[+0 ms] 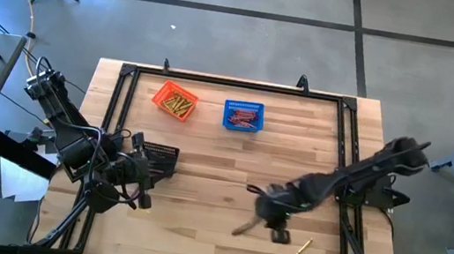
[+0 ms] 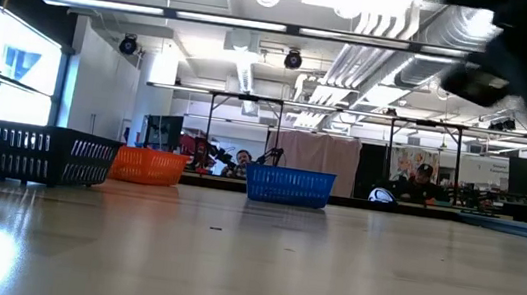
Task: Sort crayons
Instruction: Put the yellow crayon into the orange bin
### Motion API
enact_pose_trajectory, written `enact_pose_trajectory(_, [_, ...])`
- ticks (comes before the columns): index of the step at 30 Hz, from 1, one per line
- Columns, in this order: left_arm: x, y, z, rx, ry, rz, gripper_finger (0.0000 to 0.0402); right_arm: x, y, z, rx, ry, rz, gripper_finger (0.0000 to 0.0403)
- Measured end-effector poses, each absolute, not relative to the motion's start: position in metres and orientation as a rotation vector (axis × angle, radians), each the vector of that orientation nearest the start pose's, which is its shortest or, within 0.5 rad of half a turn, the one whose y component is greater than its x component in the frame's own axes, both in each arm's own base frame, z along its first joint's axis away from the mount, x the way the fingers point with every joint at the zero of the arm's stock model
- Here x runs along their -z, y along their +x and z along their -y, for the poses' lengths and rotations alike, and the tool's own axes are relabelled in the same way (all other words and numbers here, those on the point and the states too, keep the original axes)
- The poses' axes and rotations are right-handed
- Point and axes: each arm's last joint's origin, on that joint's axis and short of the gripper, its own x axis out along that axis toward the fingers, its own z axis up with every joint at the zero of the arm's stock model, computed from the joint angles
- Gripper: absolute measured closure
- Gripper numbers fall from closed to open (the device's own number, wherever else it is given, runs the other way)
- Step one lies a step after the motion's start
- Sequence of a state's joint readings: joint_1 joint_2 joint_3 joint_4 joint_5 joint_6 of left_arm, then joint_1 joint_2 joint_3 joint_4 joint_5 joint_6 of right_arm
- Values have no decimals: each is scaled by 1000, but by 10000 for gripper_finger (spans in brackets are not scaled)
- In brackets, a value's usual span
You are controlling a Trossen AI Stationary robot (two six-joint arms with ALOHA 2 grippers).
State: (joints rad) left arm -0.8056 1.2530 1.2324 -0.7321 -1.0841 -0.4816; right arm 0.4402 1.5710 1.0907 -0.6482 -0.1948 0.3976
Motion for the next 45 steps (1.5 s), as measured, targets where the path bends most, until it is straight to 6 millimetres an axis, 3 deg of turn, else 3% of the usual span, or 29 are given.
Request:
enact_pose_trajectory(6, [-354, 187, 156, -400, 139, -333, 284, -177, 211, -159, -398, 215, -1357, 318])
enact_pose_trajectory(9, [-355, 186, 156, -426, 146, -317, 284, -159, 190, -171, -501, 228, -1401, 318])
enact_pose_trajectory(12, [-356, 186, 155, -447, 149, -302, 284, -152, 177, -179, -553, 145, -1384, 320])
enact_pose_trajectory(16, [-357, 187, 156, -449, 132, -289, 284, -149, 166, -187, -574, -12, -1331, 328])
enact_pose_trajectory(22, [-358, 188, 156, -449, 118, -280, 284, -140, 151, -189, -625, -112, -1343, 334])
enact_pose_trajectory(36, [-358, 188, 156, -450, 119, -279, 284, -126, 143, -179, -644, -319, -1281, 337])
enact_pose_trajectory(42, [-358, 188, 156, -450, 119, -280, 284, -120, 141, -175, -635, -316, -1273, 386])
enact_pose_trajectory(45, [-358, 188, 156, -450, 119, -280, 284, -120, 143, -175, -635, -306, -1263, 392])
